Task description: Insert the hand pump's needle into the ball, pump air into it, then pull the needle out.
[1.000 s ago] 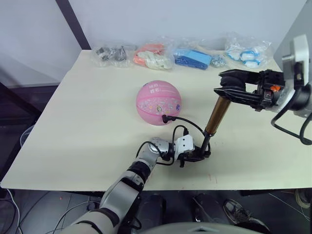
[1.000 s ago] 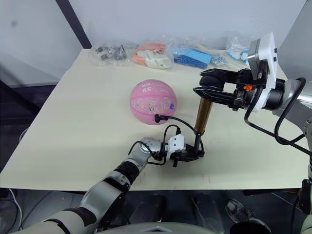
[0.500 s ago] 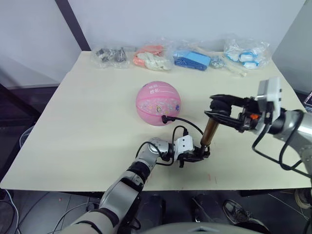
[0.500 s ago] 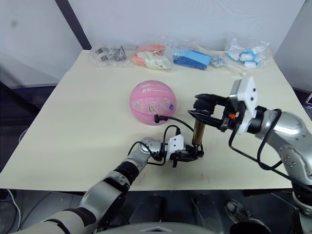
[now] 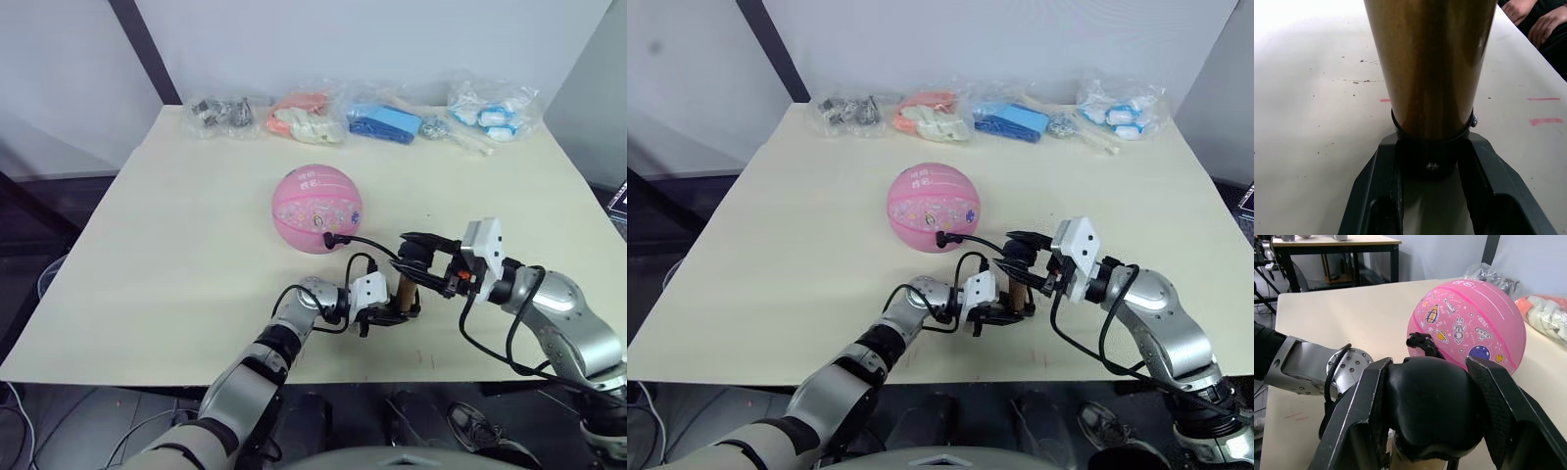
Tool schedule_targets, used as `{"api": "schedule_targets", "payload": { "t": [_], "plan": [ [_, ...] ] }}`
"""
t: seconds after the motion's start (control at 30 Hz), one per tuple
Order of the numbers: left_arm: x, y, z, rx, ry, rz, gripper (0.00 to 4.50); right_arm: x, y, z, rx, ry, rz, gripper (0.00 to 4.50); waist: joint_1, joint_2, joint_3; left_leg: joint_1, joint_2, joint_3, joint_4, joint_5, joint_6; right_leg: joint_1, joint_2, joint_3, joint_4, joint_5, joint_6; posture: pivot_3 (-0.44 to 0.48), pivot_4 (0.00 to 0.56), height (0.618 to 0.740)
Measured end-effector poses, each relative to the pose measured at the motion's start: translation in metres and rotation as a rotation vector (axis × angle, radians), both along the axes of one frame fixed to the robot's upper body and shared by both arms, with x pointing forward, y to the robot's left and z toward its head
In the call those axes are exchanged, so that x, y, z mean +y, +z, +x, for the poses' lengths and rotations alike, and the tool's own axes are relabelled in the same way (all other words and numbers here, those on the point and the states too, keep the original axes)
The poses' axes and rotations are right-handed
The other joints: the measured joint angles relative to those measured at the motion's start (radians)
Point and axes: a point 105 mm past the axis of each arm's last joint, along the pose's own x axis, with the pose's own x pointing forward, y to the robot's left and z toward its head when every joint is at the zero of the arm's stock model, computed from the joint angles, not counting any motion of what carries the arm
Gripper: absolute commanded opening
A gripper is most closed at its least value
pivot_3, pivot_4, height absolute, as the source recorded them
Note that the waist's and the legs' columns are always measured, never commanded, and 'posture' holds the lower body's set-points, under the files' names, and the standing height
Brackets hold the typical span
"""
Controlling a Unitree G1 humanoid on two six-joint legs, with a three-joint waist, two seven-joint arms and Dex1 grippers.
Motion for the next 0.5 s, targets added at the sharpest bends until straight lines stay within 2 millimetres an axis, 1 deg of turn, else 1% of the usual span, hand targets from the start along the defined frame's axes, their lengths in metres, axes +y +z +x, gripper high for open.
{"api": "schedule_targets", "payload": {
  "t": [0.07,0.1,0.27,0.3,0.37,0.5],
  "plan": [
    [0.0,0.0,0.0,0.0,0.0,0.0,1.11,0.0,0.001,0.0,-0.001,0.0,-0.002,1.93,0.0,0.0,0.0,0.0,0.0,0.0,0.0,0.0,0.0,0.0,0.0,0.0,0.0,0.0,0.0,0.0,0.15,0.74],
    [0.0,0.0,0.0,0.0,0.0,0.0,1.11,-0.003,0.007,0.001,0.001,0.008,-0.011,1.93,0.0,0.0,0.0,0.0,0.0,0.0,0.0,0.0,0.0,0.0,0.0,0.0,0.0,0.001,-0.002,0.0,0.15,0.74],
    [-0.002,0.002,0.0,-0.005,-0.005,-0.006,1.11,-0.014,0.02,0.004,0.072,0.027,-0.064,1.93,0.002,0.003,0.004,-0.004,0.0,-0.001,0.0,0.0,0.0,-0.002,0.0,0.0,0.0,0.002,-0.003,0.0,0.15,0.74],
    [-0.002,0.002,0.0,-0.007,-0.007,-0.008,1.11,-0.016,0.031,0.004,0.073,0.035,-0.068,1.93,0.002,0.003,0.004,-0.005,0.0,-0.001,0.0,0.0,0.0,-0.003,-0.001,0.0,0.0,0.002,-0.003,0.0,0.15,0.74],
    [-0.002,0.002,0.0,-0.007,-0.009,-0.008,1.11,-0.016,0.043,0.002,0.055,0.048,-0.061,1.93,0.002,0.004,0.005,-0.005,0.0,-0.001,0.0,0.0,0.0,-0.003,-0.001,-0.001,0.0,0.002,-0.003,0.0,0.15,0.74],
    [-0.002,0.003,0.0,-0.008,-0.008,-0.007,1.11,-0.017,0.078,-0.003,0.016,0.085,-0.045,1.93,0.002,0.003,0.005,-0.005,0.0,-0.001,0.001,0.0,0.0,-0.003,-0.001,-0.001,0.0,0.002,-0.003,0.0,0.15,0.74]
  ]
}}
